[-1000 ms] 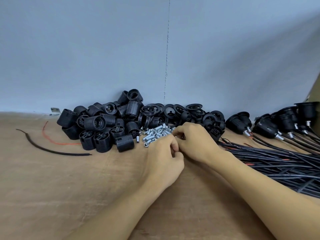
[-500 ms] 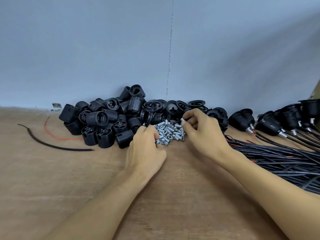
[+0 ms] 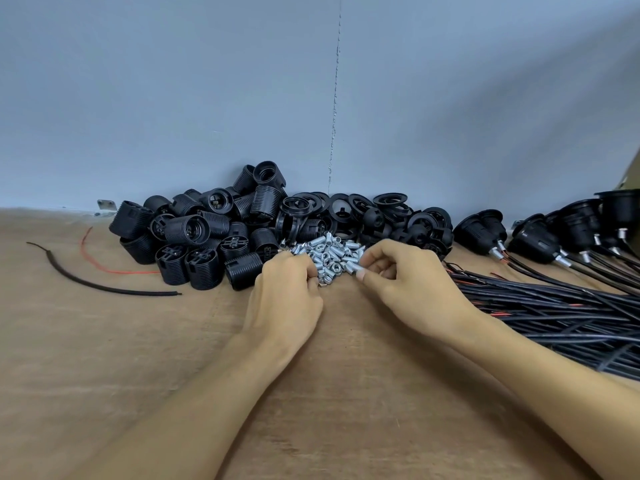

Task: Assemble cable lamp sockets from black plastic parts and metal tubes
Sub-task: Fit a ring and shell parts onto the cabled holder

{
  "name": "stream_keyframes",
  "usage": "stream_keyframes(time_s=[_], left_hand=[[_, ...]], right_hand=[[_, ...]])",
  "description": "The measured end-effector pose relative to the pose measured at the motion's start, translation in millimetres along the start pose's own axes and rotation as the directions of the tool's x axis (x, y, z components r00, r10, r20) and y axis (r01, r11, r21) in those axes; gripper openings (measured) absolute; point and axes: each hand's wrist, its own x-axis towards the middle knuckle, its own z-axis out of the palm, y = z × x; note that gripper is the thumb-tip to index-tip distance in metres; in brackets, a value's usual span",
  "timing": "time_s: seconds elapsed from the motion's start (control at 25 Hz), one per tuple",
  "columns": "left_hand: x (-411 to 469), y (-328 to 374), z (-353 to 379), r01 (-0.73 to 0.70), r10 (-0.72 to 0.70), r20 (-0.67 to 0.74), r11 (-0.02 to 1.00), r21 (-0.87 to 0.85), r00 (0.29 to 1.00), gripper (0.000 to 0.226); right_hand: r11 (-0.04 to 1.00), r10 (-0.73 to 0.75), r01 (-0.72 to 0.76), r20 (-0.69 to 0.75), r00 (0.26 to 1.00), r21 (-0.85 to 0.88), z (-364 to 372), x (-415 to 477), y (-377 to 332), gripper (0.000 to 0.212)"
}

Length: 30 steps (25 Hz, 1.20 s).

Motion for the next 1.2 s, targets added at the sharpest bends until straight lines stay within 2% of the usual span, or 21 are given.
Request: stream_keyframes(time_s=[0.2,0.32,0.4,0.52,0.64,0.8,1.08,1.2], left_hand=[[1,-1,1,-0.006,0.006,0.008,0.999,0.044,1.000,0.015],[-1,4,0,-0.031,0.029,-0.070,0.999,-0.027,0.997,0.011],[-5,13,0,0.010,-0.036,-0.104,0.969,-0.248,0.994,0.012],[-10,25,4,0.177,-0.174,0.067,0.759,-0.626,0.983,0.011],[-15,29,6,0.276,-0.176,0.212,0.590,-0.759,0.961,0.010],[-13,27,5,0.335,-0.162,0.293,0.457,-0.824,0.942,0.013],[-11,26,2,0.366,-0.082,0.365,0.400,-0.840,0.927,0.021],[-12,25,2,0.354,-0.070,0.356,0.395,-0.848,0.932,0.020]], right_hand=[[0.998,0.039,-0.041,0.044,0.998,0.046,-1,-18,7,0.013],[0.972,0.106,-0.108,0.022,0.994,0.207,-2,-17,9,0.009],[0.897,0.148,-0.167,0.077,0.986,0.410,-2,-17,5,0.004],[0.805,0.124,-0.163,0.105,0.987,0.570,-5,-19,1,0.007],[0.801,0.093,-0.125,0.086,0.992,0.585,-11,-19,-1,0.009],[0.873,0.062,-0.069,0.030,0.998,0.483,-13,-21,-1,0.009],[0.911,0.033,0.008,-0.093,0.995,0.412,-13,-25,-4,0.012],[0.888,0.034,0.004,-0.075,0.997,0.459,-13,-25,-4,0.010]])
